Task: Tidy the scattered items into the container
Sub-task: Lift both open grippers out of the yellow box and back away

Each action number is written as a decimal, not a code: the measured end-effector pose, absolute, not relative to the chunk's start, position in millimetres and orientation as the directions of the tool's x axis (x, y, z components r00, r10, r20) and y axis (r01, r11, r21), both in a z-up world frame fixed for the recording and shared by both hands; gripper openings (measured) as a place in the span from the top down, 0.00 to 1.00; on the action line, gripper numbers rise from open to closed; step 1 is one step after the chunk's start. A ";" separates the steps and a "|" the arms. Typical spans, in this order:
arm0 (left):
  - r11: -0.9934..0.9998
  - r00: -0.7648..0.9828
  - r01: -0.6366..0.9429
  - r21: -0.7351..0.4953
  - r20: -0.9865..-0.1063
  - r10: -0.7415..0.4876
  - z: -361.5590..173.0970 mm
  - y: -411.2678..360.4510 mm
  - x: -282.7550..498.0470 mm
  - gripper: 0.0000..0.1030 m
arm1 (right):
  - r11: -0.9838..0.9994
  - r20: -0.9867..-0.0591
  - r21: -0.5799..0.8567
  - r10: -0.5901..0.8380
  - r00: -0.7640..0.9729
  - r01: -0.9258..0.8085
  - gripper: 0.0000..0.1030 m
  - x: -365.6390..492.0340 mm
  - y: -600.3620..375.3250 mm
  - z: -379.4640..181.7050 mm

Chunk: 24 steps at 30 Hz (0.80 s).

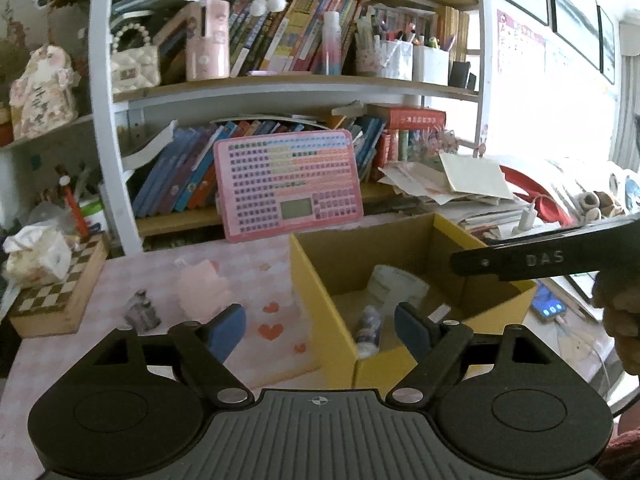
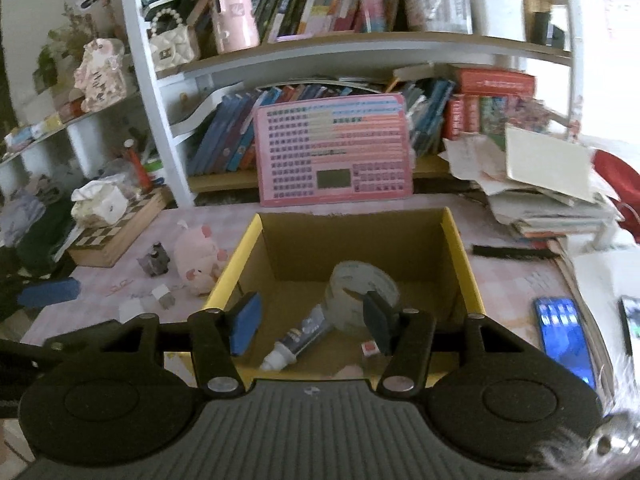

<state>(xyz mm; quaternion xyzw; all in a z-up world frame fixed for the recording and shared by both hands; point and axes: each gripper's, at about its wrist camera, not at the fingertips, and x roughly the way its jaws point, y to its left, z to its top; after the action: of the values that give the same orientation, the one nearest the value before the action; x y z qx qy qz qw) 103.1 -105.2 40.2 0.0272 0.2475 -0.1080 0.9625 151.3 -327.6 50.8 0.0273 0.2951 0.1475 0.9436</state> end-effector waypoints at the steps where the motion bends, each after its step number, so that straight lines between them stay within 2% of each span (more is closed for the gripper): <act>1: 0.975 0.854 0.222 -0.004 -0.481 -0.197 40.0 -98.5 97.7 0.18 | 0.958 -0.548 0.137 0.284 0.787 -0.251 0.47 145.1 -325.7 50.2; 12: 0.967 0.833 0.254 -0.032 -0.501 -0.235 32.4 -48.6 64.0 0.18 | 0.985 -0.569 0.126 0.169 0.805 -0.119 0.45 81.8 -298.6 37.9; 24: 0.962 0.814 0.274 0.007 -0.534 -0.228 22.1 -21.6 38.7 0.15 | 0.990 -0.591 0.096 0.137 0.795 -0.099 0.39 42.2 -256.1 25.9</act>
<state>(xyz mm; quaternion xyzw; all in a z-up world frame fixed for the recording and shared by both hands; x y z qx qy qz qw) 38.7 -21.6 22.1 0.0416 0.2750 -0.1317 0.9515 42.2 -256.1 25.9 0.0298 0.3143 0.0624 0.9468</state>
